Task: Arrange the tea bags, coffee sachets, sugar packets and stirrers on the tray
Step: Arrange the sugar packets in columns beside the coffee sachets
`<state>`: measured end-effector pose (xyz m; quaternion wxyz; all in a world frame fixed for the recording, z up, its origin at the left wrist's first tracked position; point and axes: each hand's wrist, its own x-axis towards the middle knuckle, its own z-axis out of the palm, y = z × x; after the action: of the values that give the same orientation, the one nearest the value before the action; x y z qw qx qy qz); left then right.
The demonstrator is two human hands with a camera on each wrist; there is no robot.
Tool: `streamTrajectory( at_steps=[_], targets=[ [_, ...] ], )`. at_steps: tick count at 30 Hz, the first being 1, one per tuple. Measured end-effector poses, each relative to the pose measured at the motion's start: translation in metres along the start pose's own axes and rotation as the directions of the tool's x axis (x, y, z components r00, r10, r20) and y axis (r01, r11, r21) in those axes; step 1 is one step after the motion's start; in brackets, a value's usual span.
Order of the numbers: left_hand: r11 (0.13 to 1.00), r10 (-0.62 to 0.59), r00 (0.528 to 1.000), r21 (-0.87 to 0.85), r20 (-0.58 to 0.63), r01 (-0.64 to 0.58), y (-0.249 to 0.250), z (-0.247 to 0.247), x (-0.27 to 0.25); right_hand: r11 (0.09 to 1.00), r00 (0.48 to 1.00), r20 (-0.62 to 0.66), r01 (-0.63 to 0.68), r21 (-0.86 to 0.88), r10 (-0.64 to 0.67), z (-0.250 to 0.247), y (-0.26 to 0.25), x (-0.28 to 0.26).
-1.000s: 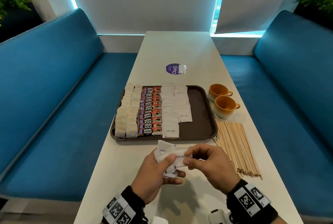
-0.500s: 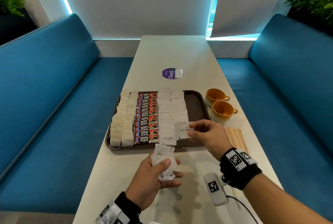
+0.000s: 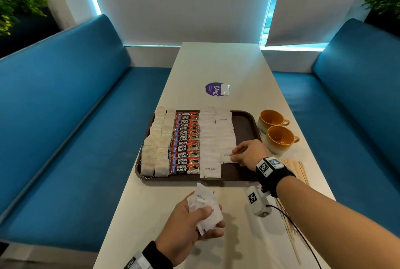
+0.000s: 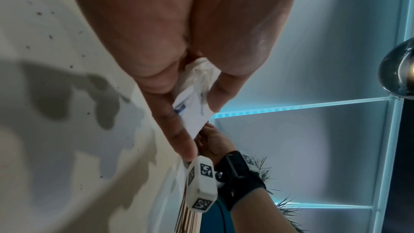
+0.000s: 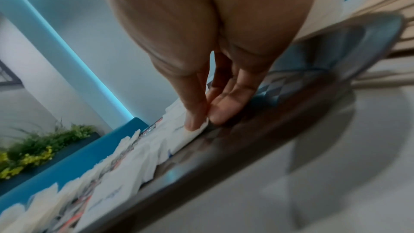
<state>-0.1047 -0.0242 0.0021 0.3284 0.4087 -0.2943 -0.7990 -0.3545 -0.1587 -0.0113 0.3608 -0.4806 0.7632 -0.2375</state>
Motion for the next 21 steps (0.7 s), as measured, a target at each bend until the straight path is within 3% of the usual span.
streamTrajectory(
  at_steps=[6, 12, 17, 21],
  targets=[
    [0.994, 0.038, 0.998, -0.107, 0.056, -0.031, 0.011, 0.001, 0.002, 0.996, 1.000, -0.006, 0.022, -0.086, -0.023, 0.001, -0.002, 0.004],
    [0.984, 0.098, 0.993, -0.154, 0.059, -0.088, 0.011, 0.000, 0.001, 0.990, 0.989, -0.076, 0.128, 0.058, -0.123, -0.005, -0.013, -0.035],
    [0.984, 0.119, 0.992, -0.142, 0.044, -0.112, 0.009, 0.005, -0.002, 0.933, 0.964, 0.065, 0.229, 0.277, -0.256, -0.011, -0.032, -0.111],
    [0.986, 0.145, 0.988, -0.088, 0.053, -0.140, 0.009, 0.011, -0.006, 0.877, 0.930, 0.170, 0.229, 0.423, -0.325, -0.006, -0.025, -0.155]
  ],
)
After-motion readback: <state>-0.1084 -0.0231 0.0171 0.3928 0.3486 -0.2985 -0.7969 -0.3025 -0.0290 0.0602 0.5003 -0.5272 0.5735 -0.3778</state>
